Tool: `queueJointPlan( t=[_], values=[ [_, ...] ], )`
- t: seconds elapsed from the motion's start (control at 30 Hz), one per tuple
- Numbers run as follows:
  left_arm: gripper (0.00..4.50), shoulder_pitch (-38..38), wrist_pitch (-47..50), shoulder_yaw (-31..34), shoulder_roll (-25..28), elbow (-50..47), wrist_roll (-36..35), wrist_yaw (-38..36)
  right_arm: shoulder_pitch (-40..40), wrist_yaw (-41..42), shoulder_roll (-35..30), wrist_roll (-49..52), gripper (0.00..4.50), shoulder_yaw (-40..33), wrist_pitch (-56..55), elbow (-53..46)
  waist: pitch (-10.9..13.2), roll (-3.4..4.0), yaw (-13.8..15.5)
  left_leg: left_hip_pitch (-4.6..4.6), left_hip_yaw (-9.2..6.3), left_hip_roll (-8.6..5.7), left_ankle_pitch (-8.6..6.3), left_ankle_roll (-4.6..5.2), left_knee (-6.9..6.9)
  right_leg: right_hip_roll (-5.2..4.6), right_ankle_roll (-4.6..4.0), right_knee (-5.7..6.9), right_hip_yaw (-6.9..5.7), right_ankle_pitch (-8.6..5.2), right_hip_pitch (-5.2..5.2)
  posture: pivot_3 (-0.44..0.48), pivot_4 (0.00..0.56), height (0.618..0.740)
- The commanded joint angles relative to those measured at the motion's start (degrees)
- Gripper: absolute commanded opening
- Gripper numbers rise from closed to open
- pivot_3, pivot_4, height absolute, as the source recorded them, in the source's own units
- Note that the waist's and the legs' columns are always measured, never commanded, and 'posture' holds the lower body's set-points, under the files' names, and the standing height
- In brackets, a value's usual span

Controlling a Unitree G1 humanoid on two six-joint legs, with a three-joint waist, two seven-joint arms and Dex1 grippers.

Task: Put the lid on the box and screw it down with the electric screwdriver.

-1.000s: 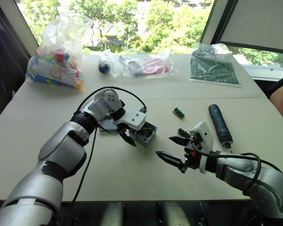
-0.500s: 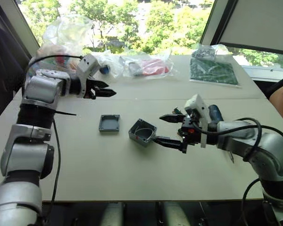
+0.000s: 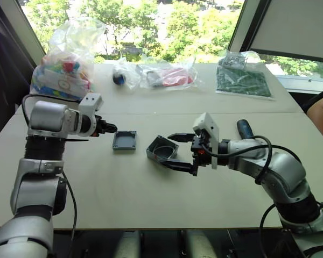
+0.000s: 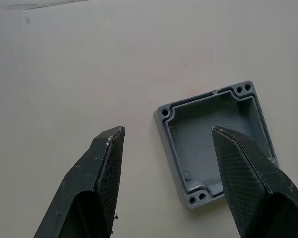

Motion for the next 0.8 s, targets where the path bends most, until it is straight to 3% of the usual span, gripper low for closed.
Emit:
queueJointPlan(
  t=[0.03, 0.2, 0.43, 0.47, 0.5, 0.7, 0.8],
  values=[
    [2.82, -2.19, -1.14, -0.85, 0.19, 2.93, 0.40, 0.92, 0.33, -1.36, 0.72, -0.25, 4.50, -1.40, -0.04, -2.76, 0.00, 0.00, -0.06, 0.00, 0.01, 0.00, 0.00, 0.00, 0.00, -0.01, 0.00, 0.01, 0.00, 0.00, 0.00, 0.000, 0.150, 0.740],
    [2.82, -2.90, -4.46, -6.39, -1.17, 9.40, 1.59, -0.03, 2.88, -3.81, 1.22, -0.30, 4.50, -2.49, 0.41, -4.79, -0.01, -0.01, 0.06, 0.00, 0.02, -0.02, 0.00, -0.01, -0.01, -0.03, 0.00, 0.02, 0.01, 0.00, -0.01, 0.000, 0.150, 0.740],
    [2.82, -0.70, -7.31, -8.57, -3.29, 13.32, 2.01, -0.77, 5.31, -6.00, 1.57, -0.19, 4.50, -3.71, 0.91, -6.83, -0.18, 0.18, 0.32, 0.13, 0.03, -0.05, 0.01, -0.01, -0.01, -0.07, -0.01, 0.03, 0.01, -0.01, 0.14, 0.000, 0.150, 0.740],
    [2.33, -0.61, -7.49, -8.34, -3.60, 13.72, 2.02, -0.59, 5.28, -6.02, 1.43, -0.09, 4.50, -3.96, 1.07, -6.86, -0.21, 0.23, 0.31, 0.17, 0.03, -0.06, 0.01, -0.01, -0.01, -0.09, -0.01, 0.03, 0.01, -0.01, 0.18, 0.000, 0.150, 0.740],
    [2.20, -0.58, -7.78, -8.20, -3.90, 14.04, 2.05, -0.49, 5.12, -5.99, 1.27, 0.07, 4.50, -4.23, 1.27, -6.79, -0.24, 0.28, 0.29, 0.18, 0.03, -0.07, 0.01, -0.01, -0.01, -0.10, -0.01, 0.02, 0.01, -0.01, 0.20, 0.000, 0.150, 0.740],
    [0.06, -0.50, -8.80, -6.20, -5.73, 15.05, 2.42, 0.75, 3.26, -5.57, 0.37, 1.20, 4.50, -6.00, 2.88, -6.20, -0.31, 0.34, 0.36, 0.19, 0.03, -0.12, 0.01, -0.01, -0.01, -0.15, 0.00, -0.01, 0.01, -0.02, 0.25, 0.000, 0.150, 0.740],
    [0.06, 0.30, -9.61, -2.77, -7.67, 15.08, 2.34, 3.78, 0.78, -4.47, -0.70, 2.02, 4.50, -7.49, 3.97, -4.50, -0.34, 0.40, 0.36, 0.20, 0.03, -0.14, 0.01, -0.01, -0.01, -0.18, 0.00, -0.01, 0.00, -0.02, 0.26, 0.000, 0.150, 0.740]
  ],
)
